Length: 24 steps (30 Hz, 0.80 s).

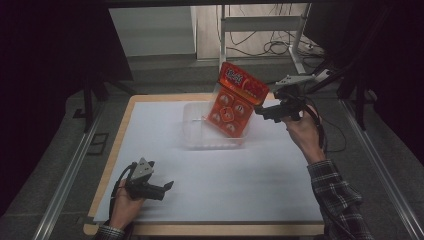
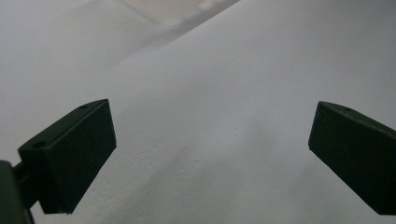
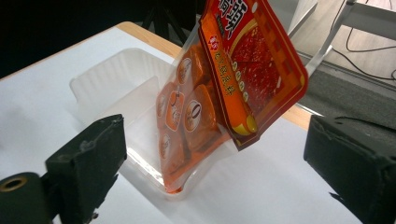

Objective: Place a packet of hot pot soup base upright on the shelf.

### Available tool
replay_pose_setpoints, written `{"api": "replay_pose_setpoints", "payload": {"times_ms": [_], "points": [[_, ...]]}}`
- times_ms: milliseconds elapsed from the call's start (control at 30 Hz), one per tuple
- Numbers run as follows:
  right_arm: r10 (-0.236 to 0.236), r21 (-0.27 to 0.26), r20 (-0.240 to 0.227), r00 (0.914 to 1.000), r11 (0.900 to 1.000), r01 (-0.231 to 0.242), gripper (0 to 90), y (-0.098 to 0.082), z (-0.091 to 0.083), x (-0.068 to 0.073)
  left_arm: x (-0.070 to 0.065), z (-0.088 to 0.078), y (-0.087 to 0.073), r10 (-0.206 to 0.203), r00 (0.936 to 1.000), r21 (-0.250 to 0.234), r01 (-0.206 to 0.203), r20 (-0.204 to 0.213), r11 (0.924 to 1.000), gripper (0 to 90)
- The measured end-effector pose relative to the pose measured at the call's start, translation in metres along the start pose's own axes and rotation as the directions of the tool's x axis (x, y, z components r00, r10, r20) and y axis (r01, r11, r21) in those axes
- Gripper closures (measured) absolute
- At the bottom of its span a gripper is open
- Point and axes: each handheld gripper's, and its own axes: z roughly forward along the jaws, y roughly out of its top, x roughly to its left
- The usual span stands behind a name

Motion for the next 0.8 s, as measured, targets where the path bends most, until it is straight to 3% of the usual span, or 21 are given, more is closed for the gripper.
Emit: {"api": "replay_pose_setpoints", "payload": {"times_ms": [267,500,800], "points": [[0.047,-0.016,-0.003,0.9989,0.999,-0.047,2.0,-0.010,-0.010,0.002,-0.001,0.001,0.000,0.006,1.0000,0.007,-0.006,-0.004,1.0000,0.4],[0.054,-0.008,-0.003,0.9985,0.999,-0.054,1.8,-0.022,-0.015,0.007,-0.001,0.001,0.000,0.009,0.9999,0.009,-0.009,-0.006,0.9999,0.4],[0.026,0.001,-0.027,0.9993,1.000,-0.026,1.5,-0.039,-0.016,0.019,-0.002,0.002,0.000,0.016,0.9999,0.016,-0.016,-0.006,0.9997,0.4]]}}
